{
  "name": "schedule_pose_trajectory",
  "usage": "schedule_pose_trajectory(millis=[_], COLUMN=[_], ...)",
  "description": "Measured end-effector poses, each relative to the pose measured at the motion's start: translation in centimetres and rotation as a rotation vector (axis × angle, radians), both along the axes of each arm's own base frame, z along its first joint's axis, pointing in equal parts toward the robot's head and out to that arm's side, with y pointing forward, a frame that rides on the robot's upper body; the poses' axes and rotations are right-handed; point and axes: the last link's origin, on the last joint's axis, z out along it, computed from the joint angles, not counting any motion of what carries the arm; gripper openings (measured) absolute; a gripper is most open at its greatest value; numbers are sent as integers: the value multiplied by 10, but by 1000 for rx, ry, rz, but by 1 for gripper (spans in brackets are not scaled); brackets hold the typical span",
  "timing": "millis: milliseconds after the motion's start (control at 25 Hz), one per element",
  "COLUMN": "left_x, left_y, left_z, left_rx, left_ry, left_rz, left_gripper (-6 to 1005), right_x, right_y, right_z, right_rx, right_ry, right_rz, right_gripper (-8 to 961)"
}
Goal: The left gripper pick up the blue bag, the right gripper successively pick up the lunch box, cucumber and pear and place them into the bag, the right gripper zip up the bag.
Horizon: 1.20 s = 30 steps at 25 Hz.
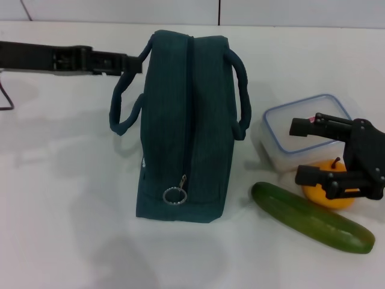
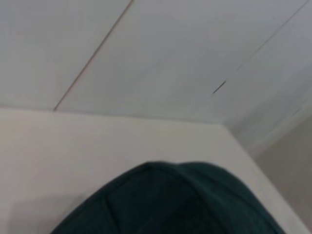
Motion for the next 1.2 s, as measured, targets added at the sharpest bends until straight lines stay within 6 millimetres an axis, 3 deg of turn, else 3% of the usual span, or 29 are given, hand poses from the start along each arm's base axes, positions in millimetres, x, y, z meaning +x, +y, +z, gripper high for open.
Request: schedule_pose_trajectory(millis=[560, 1080, 1200], left_x=[34, 42, 43], left_y=[5, 14, 15], left_z=[-16, -23, -22], left_rx=[-137, -167, -164], left_ry=[19, 102, 105], left_rz=[33, 42, 37], left_gripper=[696, 691, 572], right_x=[14, 24, 25], right_y=[-12, -24, -25], right_z=[1, -1, -3], right_rx=[17, 25, 19], right_ry=[11, 18, 23], right_rz=[-39, -68, -75], right_gripper=[885, 884, 883])
